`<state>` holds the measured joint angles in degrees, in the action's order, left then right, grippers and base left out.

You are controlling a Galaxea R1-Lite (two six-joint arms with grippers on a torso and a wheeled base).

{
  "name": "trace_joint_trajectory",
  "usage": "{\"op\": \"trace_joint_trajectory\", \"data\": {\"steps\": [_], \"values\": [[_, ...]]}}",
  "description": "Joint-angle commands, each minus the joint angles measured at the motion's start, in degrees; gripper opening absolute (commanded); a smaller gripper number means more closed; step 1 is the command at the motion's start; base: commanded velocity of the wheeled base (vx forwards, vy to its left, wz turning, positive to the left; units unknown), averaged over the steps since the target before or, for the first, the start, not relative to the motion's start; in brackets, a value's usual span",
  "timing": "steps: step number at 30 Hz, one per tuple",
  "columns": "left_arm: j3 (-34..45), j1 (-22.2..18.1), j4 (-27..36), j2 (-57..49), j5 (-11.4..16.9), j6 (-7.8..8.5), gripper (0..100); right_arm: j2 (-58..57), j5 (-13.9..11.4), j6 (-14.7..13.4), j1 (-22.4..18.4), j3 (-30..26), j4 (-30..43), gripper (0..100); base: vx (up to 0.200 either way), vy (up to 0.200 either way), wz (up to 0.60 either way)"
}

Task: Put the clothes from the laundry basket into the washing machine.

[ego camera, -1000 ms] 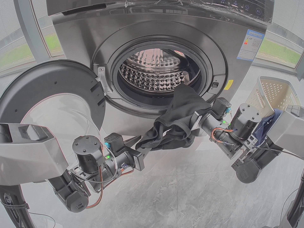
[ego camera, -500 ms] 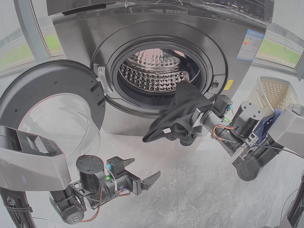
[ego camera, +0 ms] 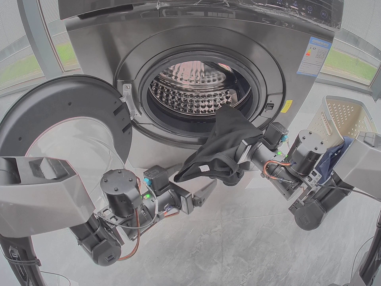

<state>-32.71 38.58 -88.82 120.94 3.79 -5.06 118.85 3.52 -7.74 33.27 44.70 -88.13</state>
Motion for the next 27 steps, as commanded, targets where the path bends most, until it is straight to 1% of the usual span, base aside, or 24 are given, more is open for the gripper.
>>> {"op": "trace_joint_trajectory", "data": {"steps": [1,3,4,5,10,16,17,18,19,20,21,22,23,27], "values": [[-5.70,-1.58,0.05,0.43,0.34,1.19,100,0.51,-0.01,-0.08,0.48,-0.49,-0.03,0,0.000,0.000,0.00],[-6.84,-1.67,0.05,0.70,1.13,1.54,100,0.51,-0.01,0.01,0.66,-0.58,-0.03,0,0.000,0.000,0.00],[-6.93,-1.67,0.05,0.70,1.22,1.54,100,0.51,-0.01,0.01,0.75,-0.49,-0.03,0,0.000,0.000,0.00],[-7.55,-1.67,0.05,1.05,2.01,1.46,100,0.51,-0.01,0.01,0.92,-0.49,-0.03,0,0.000,0.000,0.00],[-8.60,-1.49,0.05,2.98,4.03,1.63,100,0.60,-0.01,0.01,1.62,-0.41,0.06,0,0.000,0.000,0.00],[-8.43,-1.41,0.05,5.00,8.16,1.72,100,0.60,-0.01,0.09,1.71,-0.14,0.06,0,0.000,0.000,0.00],[-8.34,-1.41,0.05,5.00,8.34,1.72,100,0.69,-0.01,0.09,1.71,-0.14,0.06,0,0.000,0.000,0.00],[-7.72,-1.58,-0.04,5.18,10.53,2.25,100,0.69,-0.01,0.09,1.62,-0.23,-0.03,0,0.000,0.000,0.00],[-7.37,-1.58,-0.04,5.27,12.03,2.42,100,0.60,-0.01,0.09,1.62,-0.23,-0.03,0,0.000,0.000,0.00],[-7.11,-1.67,-0.04,5.27,12.82,2.60,100,0.60,-0.01,0.09,1.54,-0.32,-0.03,0,0.000,0.000,0.00],[-6.23,-1.67,-0.04,5.27,14.67,2.77,100,0.60,-0.01,0.09,1.45,-0.32,-0.03,0,0.000,0.000,0.00],[-6.14,-1.67,-0.04,5.27,14.75,2.77,100,0.60,-0.01,0.09,1.45,-0.32,-0.03,0,0.000,0.000,0.00],[-5.61,-1.67,-0.04,5.09,15.46,2.86,100,0.69,-0.01,0.09,1.27,-0.32,-0.03,0,0.000,0.000,0.00],[-5.17,-1.49,-0.04,5.09,15.54,2.86,100,0.69,-0.01,0.09,1.27,-0.32,-0.03,0,0.000,0.000,0.00]]}}
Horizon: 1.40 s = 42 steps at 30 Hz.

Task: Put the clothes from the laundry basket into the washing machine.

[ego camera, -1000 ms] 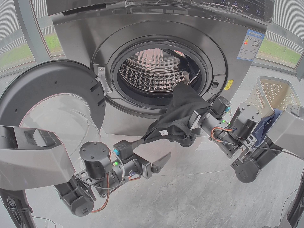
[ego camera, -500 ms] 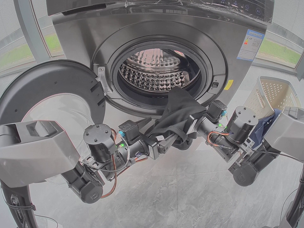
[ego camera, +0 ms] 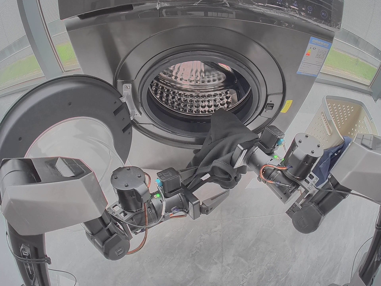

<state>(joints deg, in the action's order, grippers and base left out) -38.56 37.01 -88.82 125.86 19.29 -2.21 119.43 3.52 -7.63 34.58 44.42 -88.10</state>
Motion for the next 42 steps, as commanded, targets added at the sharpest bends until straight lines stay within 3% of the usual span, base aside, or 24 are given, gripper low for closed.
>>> {"op": "trace_joint_trajectory", "data": {"steps": [1,5,8,14,25,42], "values": [[0.24,0.34,-0.04,0.53,-0.30,0.19,100,0.10,-0.01,-0.02,0.13,-0.04,-0.05,0,0.000,0.000,0.00],[-1.70,0.43,-0.04,1.76,-0.83,0.36,100,0.45,0.08,-0.10,0.48,-0.04,-0.05,0,0.000,0.000,0.00],[-5.74,0.25,-0.04,4.31,-3.73,1.06,100,0.63,1.31,-0.10,1.10,-0.04,0.03,0,0.000,0.000,0.00],[-8.64,0.78,0.05,6.33,-4.87,0.89,100,0.89,2.01,-0.10,2.15,0.23,0.12,0,0.000,0.000,0.00],[-17.60,1.22,0.05,13.01,-10.32,0.45,100,0.54,3.42,-0.19,4.97,-0.13,0.65,0,0.000,0.000,0.00],[-21.56,0.52,0.23,15.74,-14.10,0.10,100,-0.08,3.51,-0.54,5.93,-0.92,0.47,0,0.000,0.000,0.00]]}}
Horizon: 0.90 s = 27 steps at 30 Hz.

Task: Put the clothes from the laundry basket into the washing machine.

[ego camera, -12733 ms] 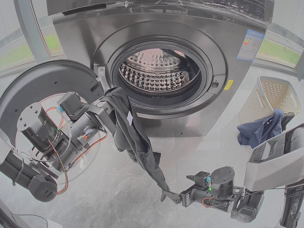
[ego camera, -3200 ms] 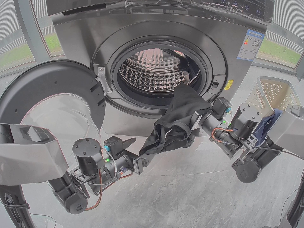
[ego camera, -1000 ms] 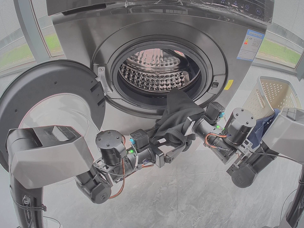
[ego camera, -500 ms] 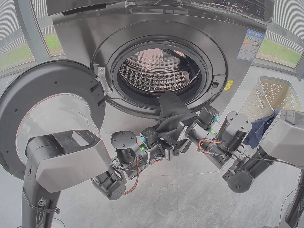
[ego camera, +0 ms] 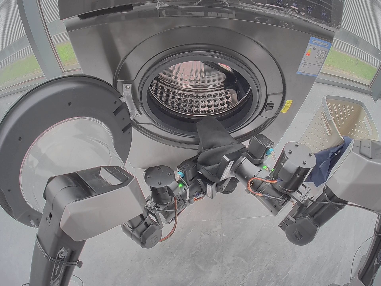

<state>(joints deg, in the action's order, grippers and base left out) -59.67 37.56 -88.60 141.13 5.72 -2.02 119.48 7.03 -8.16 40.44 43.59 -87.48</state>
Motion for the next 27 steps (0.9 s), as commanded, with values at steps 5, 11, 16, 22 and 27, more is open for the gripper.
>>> {"op": "trace_joint_trajectory", "data": {"steps": [5,11,16,22,27], "values": [[-1.50,-0.21,-0.08,0.64,-1.59,-0.96,0,-0.21,0.00,-0.37,-0.01,-0.18,-0.32,0,0.000,0.000,0.00],[-2.73,-1.88,-0.08,0.02,-2.90,-1.58,0,-2.41,-0.09,-0.46,-1.32,-2.02,-0.59,0,0.000,0.000,0.00],[-2.73,-4.07,-0.08,-1.56,-4.31,-1.84,0,-3.20,-0.27,-0.46,-4.58,-3.87,-0.59,0,0.000,0.000,0.00],[-1.85,-4.86,0.01,-5.78,-5.01,-2.28,0,-1.35,-0.35,-0.55,-7.48,-5.89,-0.67,0,0.000,0.000,0.00],[0.17,-4.69,0.01,-8.59,-5.10,-2.20,0,0.84,-0.35,-0.55,-7.65,-5.89,-0.67,0,0.000,0.000,0.00]]}}
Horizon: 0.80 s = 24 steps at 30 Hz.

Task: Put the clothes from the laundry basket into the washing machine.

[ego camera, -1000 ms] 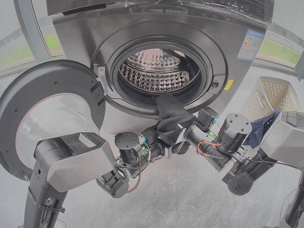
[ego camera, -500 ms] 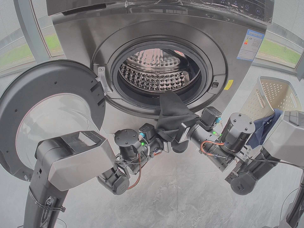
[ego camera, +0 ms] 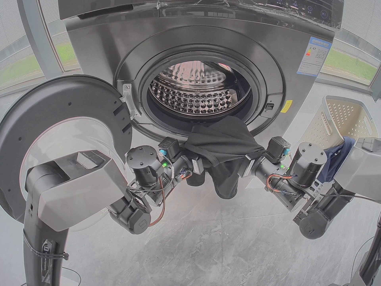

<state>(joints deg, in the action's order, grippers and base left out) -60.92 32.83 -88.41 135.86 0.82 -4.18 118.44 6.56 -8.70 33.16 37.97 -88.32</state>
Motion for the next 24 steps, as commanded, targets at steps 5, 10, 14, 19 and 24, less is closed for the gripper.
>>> {"op": "trace_joint_trajectory", "data": {"steps": [5,10,14,19,24], "values": [[3.17,0.48,-0.28,-5.17,-0.29,-0.04,0,2.05,0.03,0.00,-0.29,0.35,0.17,0,0.000,0.000,0.00],[3.70,0.57,-0.28,-5.70,-0.38,-0.13,0,1.70,-0.14,-0.08,0.24,0.35,0.08,100,0.000,0.000,0.00],[6.86,0.57,-0.19,-8.51,-0.82,-0.48,0,1.35,-0.67,0.18,0.33,-2.91,0.17,100,0.000,0.000,0.00],[13.46,0.39,-0.10,-12.99,-1.34,-1.27,0,0.21,-4.01,1.06,0.86,-9.41,0.17,100,0.000,0.000,0.00],[25.58,0.57,-0.28,-20.46,-1.34,-1.36,0,-1.64,-9.46,4.22,0.94,-18.02,0.17,100,0.000,0.000,0.00]]}}
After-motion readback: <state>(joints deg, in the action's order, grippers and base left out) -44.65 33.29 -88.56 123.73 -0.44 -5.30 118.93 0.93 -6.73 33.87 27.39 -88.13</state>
